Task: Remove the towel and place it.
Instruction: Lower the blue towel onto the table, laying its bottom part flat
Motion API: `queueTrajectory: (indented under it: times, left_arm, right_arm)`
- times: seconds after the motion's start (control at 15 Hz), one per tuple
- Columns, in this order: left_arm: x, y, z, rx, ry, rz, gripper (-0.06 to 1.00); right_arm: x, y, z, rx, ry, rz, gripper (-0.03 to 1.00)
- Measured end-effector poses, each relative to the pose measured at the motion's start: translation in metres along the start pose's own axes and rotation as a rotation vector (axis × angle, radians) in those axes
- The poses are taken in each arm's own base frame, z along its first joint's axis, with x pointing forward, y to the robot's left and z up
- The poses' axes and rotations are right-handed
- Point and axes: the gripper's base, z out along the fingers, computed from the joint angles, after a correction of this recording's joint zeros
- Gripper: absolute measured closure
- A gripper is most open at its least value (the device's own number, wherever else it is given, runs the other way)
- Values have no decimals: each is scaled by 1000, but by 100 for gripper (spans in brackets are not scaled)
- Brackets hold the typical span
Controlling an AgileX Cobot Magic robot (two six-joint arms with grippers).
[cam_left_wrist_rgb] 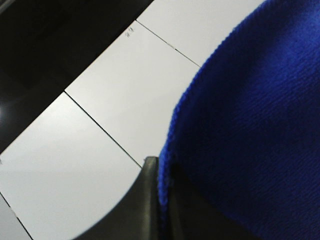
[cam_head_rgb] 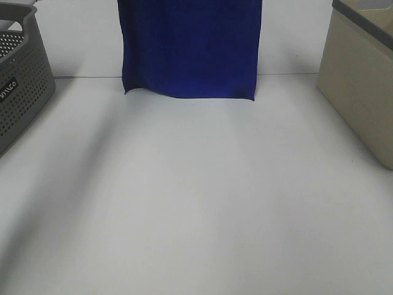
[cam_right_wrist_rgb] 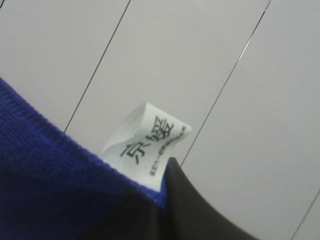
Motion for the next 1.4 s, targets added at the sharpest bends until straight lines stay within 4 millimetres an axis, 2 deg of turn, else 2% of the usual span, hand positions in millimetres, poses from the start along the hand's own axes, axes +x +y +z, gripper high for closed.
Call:
queueTrajectory:
  times: [0.13,0.33,0.6,0.87,1.0,1.13,1.27,1.4]
  left_arm:
    - [-10,12,3,-37,-34,18,94]
    - [-14,17,4,-47,-41,23,94]
    - [-9,14,4,-20,10,-3,94]
    - [-5,2,5,41,125,-149,94]
    - [-8,-7,6,72,179,-226,94]
    - [-21,-13,5,134,344,-346,94]
    - [-42,-1,4,163,458,-414,94]
    - [-54,13,-1,188,563,-465,94]
  right_arm:
    - [-4,-2,0,-1,-57,-1,95]
    - [-5,-3,0,-1,-71,-1,95]
    - [-2,-3,0,3,-36,10,95]
    - [14,-4,-1,24,134,124,95]
    - [14,-7,-4,32,194,182,95]
    - [2,-17,-19,46,313,265,95]
    - [-12,-22,-33,15,385,308,95]
    - [-19,-20,-43,-49,458,337,95]
